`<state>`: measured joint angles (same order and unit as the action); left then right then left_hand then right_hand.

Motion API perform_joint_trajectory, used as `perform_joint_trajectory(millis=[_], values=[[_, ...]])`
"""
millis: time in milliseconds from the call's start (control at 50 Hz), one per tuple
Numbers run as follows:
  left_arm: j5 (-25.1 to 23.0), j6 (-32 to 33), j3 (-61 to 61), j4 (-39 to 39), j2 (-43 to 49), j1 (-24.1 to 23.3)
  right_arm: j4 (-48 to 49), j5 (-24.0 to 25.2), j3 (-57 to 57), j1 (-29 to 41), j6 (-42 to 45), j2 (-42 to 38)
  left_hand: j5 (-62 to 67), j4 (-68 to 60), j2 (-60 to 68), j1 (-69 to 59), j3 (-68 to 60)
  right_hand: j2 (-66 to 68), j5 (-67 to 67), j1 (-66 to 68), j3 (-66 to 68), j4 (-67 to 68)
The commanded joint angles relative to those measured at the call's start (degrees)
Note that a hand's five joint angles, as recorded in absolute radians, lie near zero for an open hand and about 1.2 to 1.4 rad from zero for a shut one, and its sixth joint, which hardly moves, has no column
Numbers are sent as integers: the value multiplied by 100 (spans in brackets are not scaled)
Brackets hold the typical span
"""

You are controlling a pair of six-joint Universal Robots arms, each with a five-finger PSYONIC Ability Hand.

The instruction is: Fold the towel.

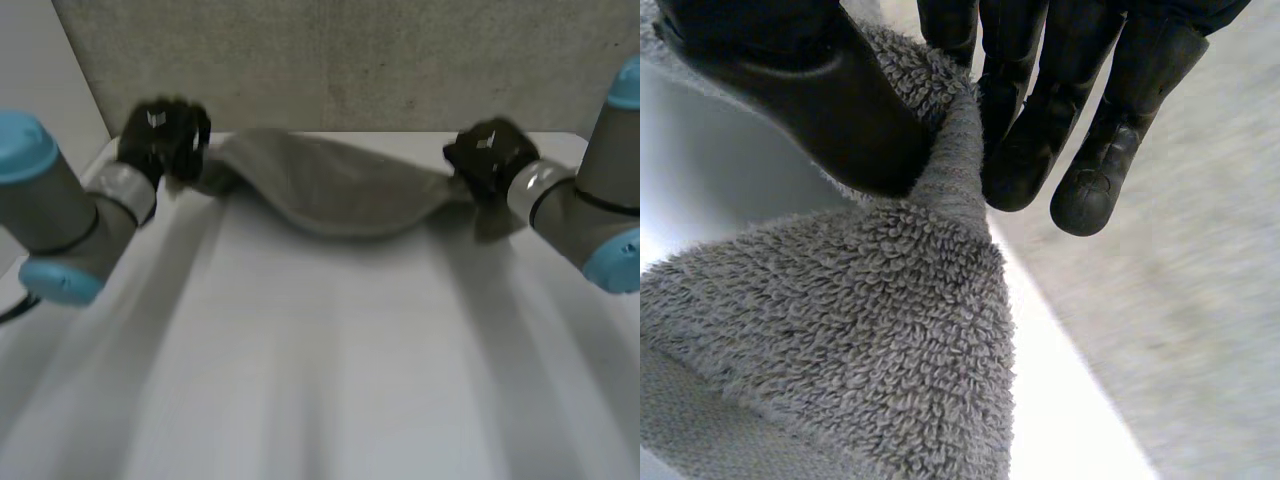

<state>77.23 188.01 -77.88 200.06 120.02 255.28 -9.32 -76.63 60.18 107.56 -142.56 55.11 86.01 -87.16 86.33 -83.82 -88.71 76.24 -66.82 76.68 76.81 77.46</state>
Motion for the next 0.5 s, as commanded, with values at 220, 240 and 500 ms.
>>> perform_joint_trajectory(millis=[220,240,500], values=[[-209,579,-2152,15,-1262,418,-2294,113,680,-218,219,8,-1601,716,-633,382,871,376,-318,332,319,254],[-287,579,-2204,24,-1384,409,-2528,131,714,-262,246,8,-1601,716,-633,382,871,376,-318,332,319,254],[-349,544,-2258,50,-1508,233,-3524,1247,724,-860,650,-132,-1601,716,-633,382,871,376,-318,332,319,254]])
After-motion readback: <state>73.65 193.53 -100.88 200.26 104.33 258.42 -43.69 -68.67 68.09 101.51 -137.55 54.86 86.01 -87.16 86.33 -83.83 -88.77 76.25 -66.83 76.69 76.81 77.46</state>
